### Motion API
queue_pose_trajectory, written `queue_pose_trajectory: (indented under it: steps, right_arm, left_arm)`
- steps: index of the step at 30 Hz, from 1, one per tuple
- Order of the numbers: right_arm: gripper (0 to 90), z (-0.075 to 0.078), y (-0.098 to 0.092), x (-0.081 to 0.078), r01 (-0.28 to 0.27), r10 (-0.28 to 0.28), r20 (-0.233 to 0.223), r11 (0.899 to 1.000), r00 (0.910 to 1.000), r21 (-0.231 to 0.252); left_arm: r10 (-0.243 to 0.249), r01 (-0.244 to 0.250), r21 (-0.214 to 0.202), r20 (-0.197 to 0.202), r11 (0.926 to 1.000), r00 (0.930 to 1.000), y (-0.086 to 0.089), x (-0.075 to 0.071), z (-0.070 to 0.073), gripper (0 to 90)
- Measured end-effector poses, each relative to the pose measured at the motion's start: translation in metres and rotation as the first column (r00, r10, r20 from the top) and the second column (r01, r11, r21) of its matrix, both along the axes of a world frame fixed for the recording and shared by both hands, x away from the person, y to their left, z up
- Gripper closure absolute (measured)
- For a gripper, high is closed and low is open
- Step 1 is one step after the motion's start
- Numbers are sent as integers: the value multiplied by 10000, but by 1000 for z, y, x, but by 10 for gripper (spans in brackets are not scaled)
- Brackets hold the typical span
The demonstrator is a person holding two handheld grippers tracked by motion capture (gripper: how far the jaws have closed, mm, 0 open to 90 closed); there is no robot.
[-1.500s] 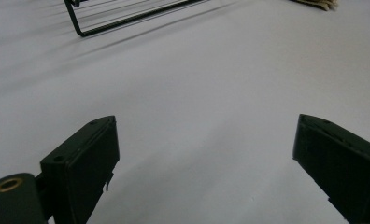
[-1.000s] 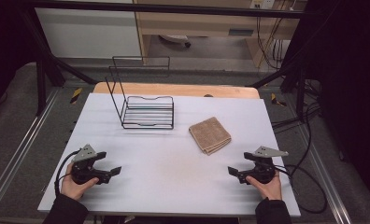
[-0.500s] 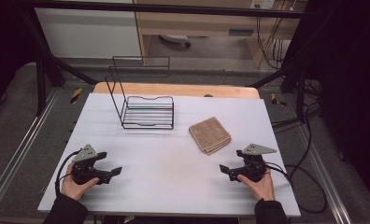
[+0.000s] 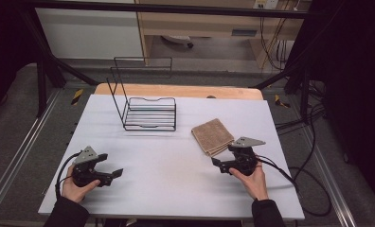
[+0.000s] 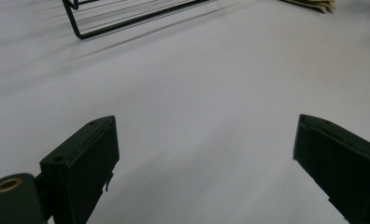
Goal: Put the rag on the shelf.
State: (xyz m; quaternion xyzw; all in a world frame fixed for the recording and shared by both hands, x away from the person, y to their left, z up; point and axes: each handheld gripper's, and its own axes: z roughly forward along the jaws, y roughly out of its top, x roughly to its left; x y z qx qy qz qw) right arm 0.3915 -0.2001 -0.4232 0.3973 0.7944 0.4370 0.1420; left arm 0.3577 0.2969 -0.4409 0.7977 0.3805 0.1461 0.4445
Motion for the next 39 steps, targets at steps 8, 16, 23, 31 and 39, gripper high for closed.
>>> queue_pose_trajectory:
  steps: [8, 16, 23, 31, 39]
  right_arm:
    - [261, -3, 19, 16, -315, 308, -131, 9979, 9994, -574]
    - [454, -13, 35, 35, -229, 208, -244, 9958, 9995, -888]
    - [549, -21, 43, 46, -140, 99, -273, 9876, 9996, -1562]
    - [586, -26, 44, 46, -213, 208, -43, 9785, 9998, -2051]
    - [684, -28, 46, 43, -217, 360, 478, 9622, 9982, -2714]
  left_arm:
    - [-8, 8, 45, -16, 10000, 10000, 0, 0, 0, 69]
    - [9, -9, 104, -28, 9999, 10000, 0, 0, -1, 73]
    - [20, -20, 117, -45, 9999, 10000, 0, 1, -1, 75]
    - [32, -31, 73, -44, 10000, 10000, 0, 1, -1, 77]
    - [38, -37, 78, -52, 10000, 10000, 0, 1, -1, 80]
